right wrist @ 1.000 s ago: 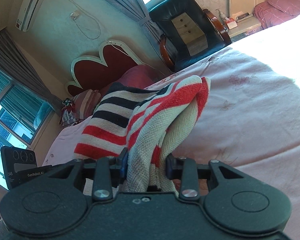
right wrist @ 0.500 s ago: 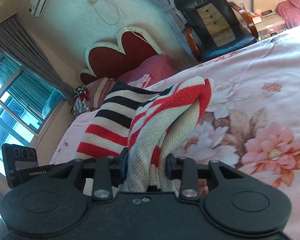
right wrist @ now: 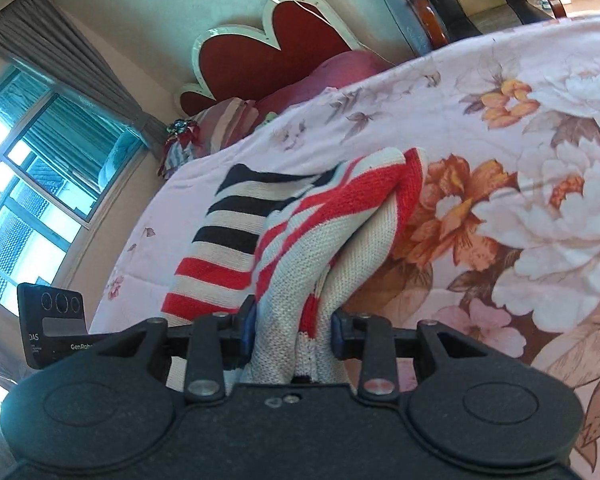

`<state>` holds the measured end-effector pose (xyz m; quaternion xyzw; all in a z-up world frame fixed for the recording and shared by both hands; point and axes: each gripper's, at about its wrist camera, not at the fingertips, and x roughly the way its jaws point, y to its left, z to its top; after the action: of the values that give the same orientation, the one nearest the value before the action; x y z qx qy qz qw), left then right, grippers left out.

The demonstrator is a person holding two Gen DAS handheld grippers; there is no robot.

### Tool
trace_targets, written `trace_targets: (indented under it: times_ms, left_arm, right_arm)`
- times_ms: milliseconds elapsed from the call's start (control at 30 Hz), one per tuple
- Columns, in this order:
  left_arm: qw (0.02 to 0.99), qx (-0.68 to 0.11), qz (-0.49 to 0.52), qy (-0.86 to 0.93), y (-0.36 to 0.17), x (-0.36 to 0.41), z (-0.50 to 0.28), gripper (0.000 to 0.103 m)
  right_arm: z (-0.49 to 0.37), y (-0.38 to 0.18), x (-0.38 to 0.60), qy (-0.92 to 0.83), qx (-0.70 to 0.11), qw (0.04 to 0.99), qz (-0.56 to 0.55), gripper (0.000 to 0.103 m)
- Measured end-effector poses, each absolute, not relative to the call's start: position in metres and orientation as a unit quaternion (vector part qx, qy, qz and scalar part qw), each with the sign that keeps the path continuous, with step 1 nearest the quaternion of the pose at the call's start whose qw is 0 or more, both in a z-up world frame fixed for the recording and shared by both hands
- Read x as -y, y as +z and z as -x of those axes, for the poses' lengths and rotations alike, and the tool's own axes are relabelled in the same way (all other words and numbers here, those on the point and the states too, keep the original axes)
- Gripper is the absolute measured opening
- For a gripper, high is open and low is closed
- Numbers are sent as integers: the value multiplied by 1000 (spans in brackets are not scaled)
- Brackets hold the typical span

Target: Fold small clothes

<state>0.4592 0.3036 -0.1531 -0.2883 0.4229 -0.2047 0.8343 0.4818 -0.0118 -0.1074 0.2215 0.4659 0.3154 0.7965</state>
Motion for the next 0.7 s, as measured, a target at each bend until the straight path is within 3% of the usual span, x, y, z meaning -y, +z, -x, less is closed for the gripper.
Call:
trace_targets:
  times_ms: [233, 400, 533, 633, 700]
  left_arm:
    - [855, -411, 255, -185, -151, -293, -453, 65]
    - [897, -368, 200, -142, -103, -301, -425, 69]
    - [917, -319, 150, -186, -70, -292, -410, 66]
    - [907, -339, 92, -234, -72, -257, -419, 52]
    - [906, -354, 52, -226, -83, -239, -421, 51]
  right_arm:
    - [-476, -134, 23, 283, -485, 788, -252, 34]
    - [-466, -100, 30, 247, -470, 820, -215, 46]
    - [-442, -57, 39, 277, -431, 841, -174, 37]
    - [-429, -44, 20, 315, -432, 836, -127, 26]
    - [-421, -48, 1, 333, -442, 829, -78, 23]
